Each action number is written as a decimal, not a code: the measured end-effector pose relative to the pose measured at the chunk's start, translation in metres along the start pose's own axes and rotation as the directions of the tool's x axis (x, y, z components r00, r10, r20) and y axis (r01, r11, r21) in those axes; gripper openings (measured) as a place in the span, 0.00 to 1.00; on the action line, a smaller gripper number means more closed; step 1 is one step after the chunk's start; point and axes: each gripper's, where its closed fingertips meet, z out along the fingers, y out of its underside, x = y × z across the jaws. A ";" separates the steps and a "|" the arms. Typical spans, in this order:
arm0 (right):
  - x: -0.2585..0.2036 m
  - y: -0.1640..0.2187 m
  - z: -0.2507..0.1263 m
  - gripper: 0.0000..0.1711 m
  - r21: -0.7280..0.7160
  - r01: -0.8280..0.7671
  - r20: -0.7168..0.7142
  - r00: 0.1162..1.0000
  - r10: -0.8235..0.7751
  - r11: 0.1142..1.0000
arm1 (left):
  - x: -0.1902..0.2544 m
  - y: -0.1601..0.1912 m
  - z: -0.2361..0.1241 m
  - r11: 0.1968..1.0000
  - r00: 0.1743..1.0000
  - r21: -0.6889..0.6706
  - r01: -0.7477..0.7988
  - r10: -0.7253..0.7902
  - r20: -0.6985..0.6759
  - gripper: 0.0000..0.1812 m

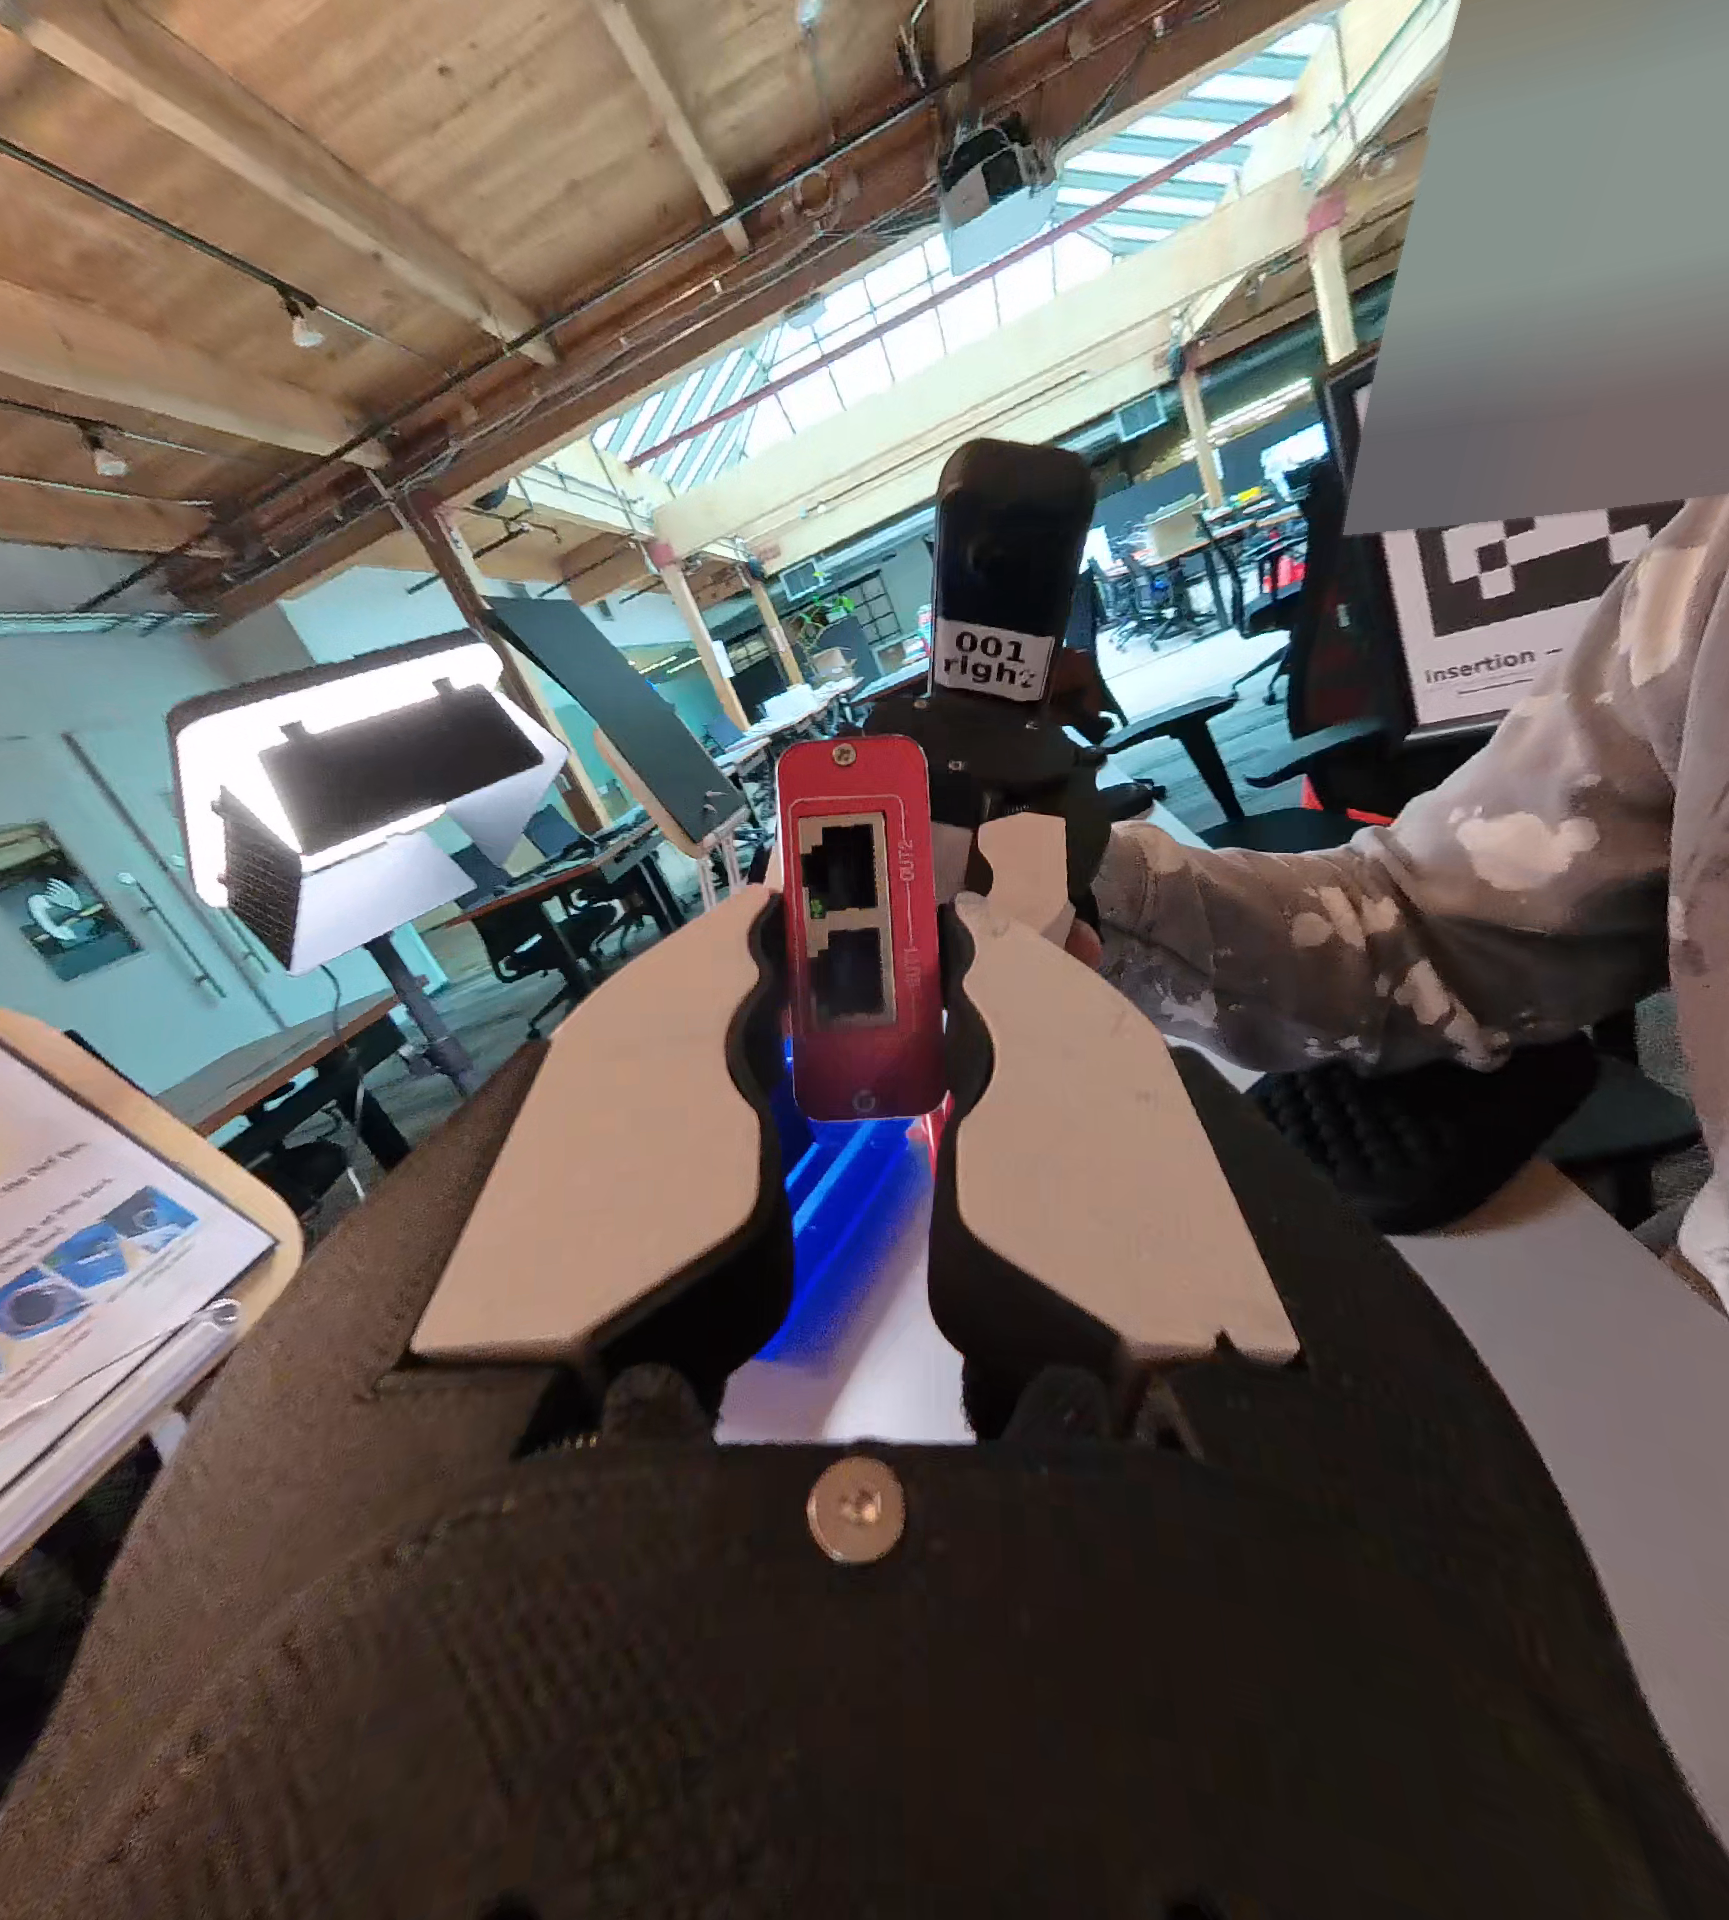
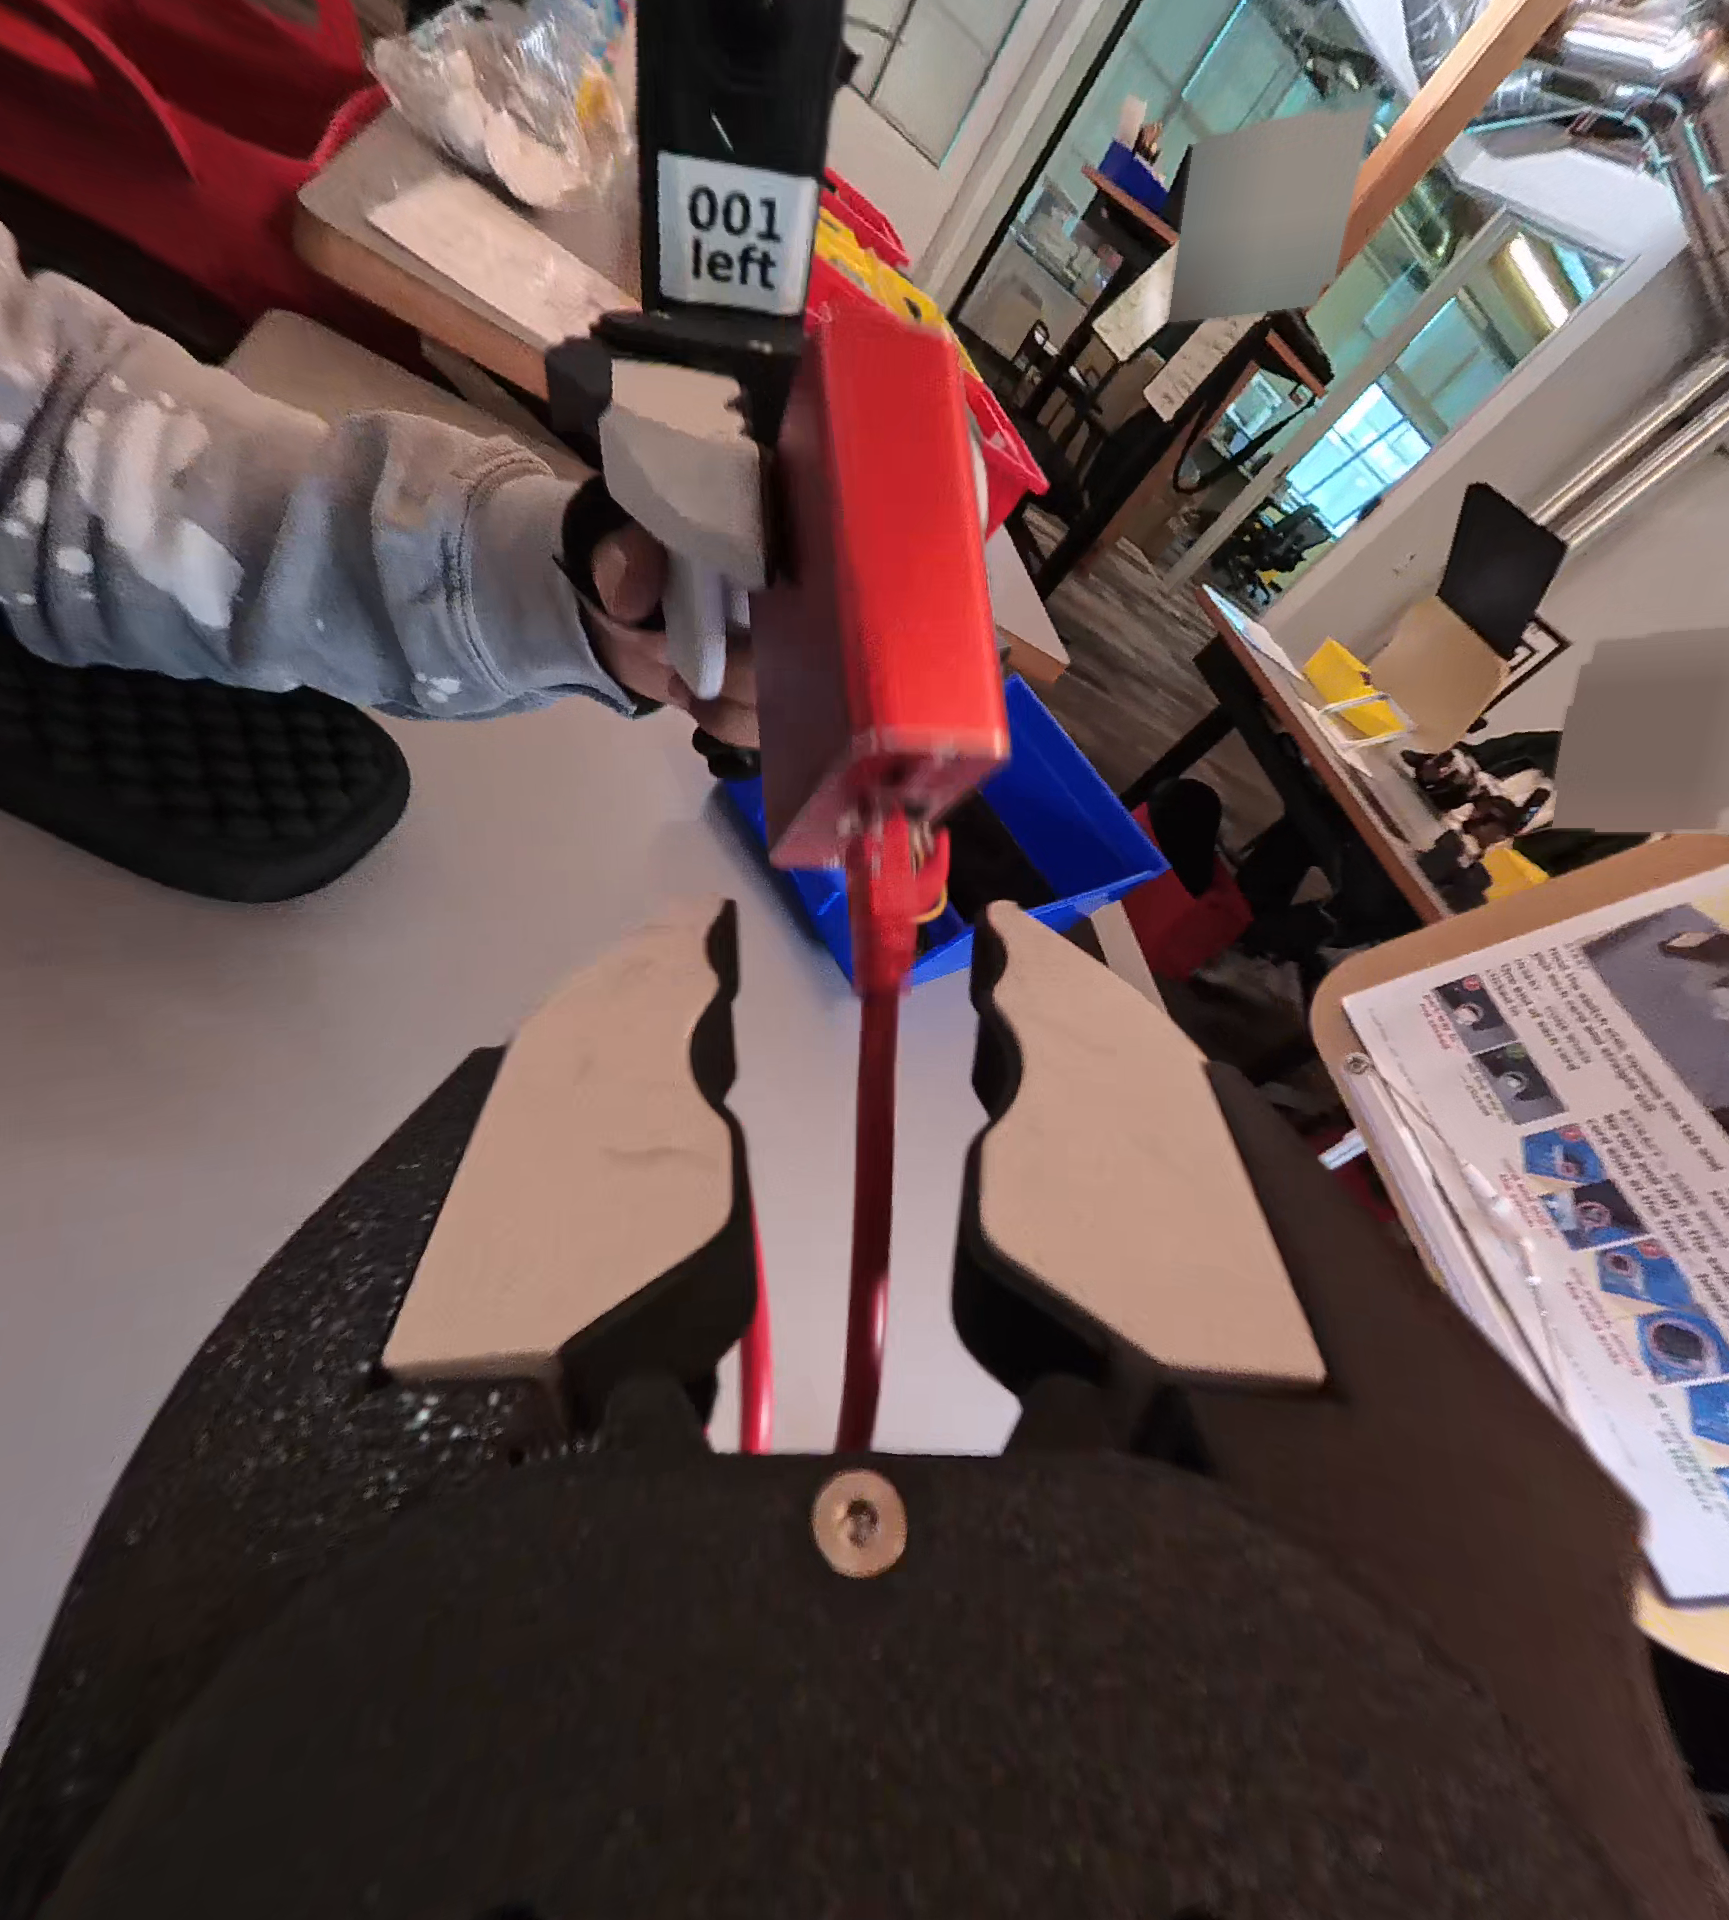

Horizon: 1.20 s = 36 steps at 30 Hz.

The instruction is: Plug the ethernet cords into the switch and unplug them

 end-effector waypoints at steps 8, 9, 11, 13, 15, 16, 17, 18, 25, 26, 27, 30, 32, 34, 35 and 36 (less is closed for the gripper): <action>-0.006 0.023 -0.008 0.13 -0.173 0.069 0.044 0.997 -0.062 0.982 | 0.001 0.051 0.005 0.961 1.000 -0.276 0.005 -0.013 -0.026 0.15; -0.007 0.025 -0.009 0.12 -0.205 0.091 0.045 0.996 -0.083 0.974 | -0.001 0.057 0.004 0.941 1.000 -0.336 -0.029 0.026 -0.012 0.17; -0.008 0.031 -0.010 0.09 -0.285 0.143 0.037 0.990 -0.138 0.948 | -0.001 0.071 0.002 0.875 0.993 -0.472 -0.108 0.118 -0.009 0.19; -0.010 0.037 -0.008 0.09 -0.353 0.192 0.037 0.981 -0.192 0.916 | 0.002 0.081 0.003 0.814 0.981 -0.555 -0.171 0.190 -0.024 0.20; -0.014 0.044 -0.006 0.09 -0.397 0.216 0.056 0.976 -0.211 0.892 | 0.004 0.090 0.005 0.767 0.963 -0.595 -0.241 0.265 -0.048 0.18; -0.012 0.046 -0.005 0.09 -0.397 0.224 0.043 0.973 -0.225 0.890 | 0.001 0.091 0.005 0.757 0.955 -0.600 -0.260 0.293 -0.044 0.18; -0.011 0.045 -0.004 0.09 -0.384 0.212 0.037 0.976 -0.215 0.899 | 0.000 0.090 0.004 0.762 0.954 -0.591 -0.265 0.298 -0.043 0.18; -0.010 0.043 -0.003 0.09 -0.363 0.200 0.035 0.979 -0.202 0.910 | 0.000 0.088 0.004 0.773 0.952 -0.573 -0.273 0.301 -0.047 0.17; 0.009 -0.004 -0.013 0.15 -0.066 0.102 -0.098 0.989 -0.108 0.993 | -0.008 0.050 0.001 0.859 0.934 -0.405 -0.314 0.357 0.031 0.16; 0.016 -0.014 -0.018 0.17 -0.015 0.097 -0.148 0.984 -0.099 0.995 | -0.011 0.045 -0.001 0.865 0.932 -0.393 -0.312 0.360 0.053 0.16; 0.022 -0.026 -0.024 0.20 0.042 0.101 -0.199 0.976 -0.091 0.994 | -0.014 0.039 -0.003 0.876 0.932 -0.375 -0.302 0.354 0.077 0.16; 0.026 -0.066 -0.045 0.18 0.232 0.106 -0.280 0.959 -0.038 0.967 | -0.030 0.023 -0.011 0.919 0.936 -0.316 -0.235 0.302 0.182 0.16; 0.014 -0.080 -0.048 0.15 0.300 0.049 -0.200 0.980 0.013 0.953 | -0.043 0.017 -0.017 0.948 0.937 -0.273 -0.165 0.238 0.258 0.16; 0.000 -0.073 -0.033 0.16 0.268 -0.051 -0.075 0.994 0.073 0.962 | -0.050 0.013 -0.020 0.972 0.943 -0.217 -0.090 0.153 0.296 0.16; -0.001 -0.063 -0.023 0.17 0.228 -0.086 -0.054 0.993 0.101 0.970 | -0.052 0.012 -0.021 0.980 0.946 -0.189 -0.056 0.112 0.303 0.15; 0.000 -0.051 -0.011 0.18 0.192 -0.113 -0.049 0.991 0.124 0.975 | -0.053 0.012 -0.021 0.986 0.948 -0.164 -0.020 0.071 0.310 0.15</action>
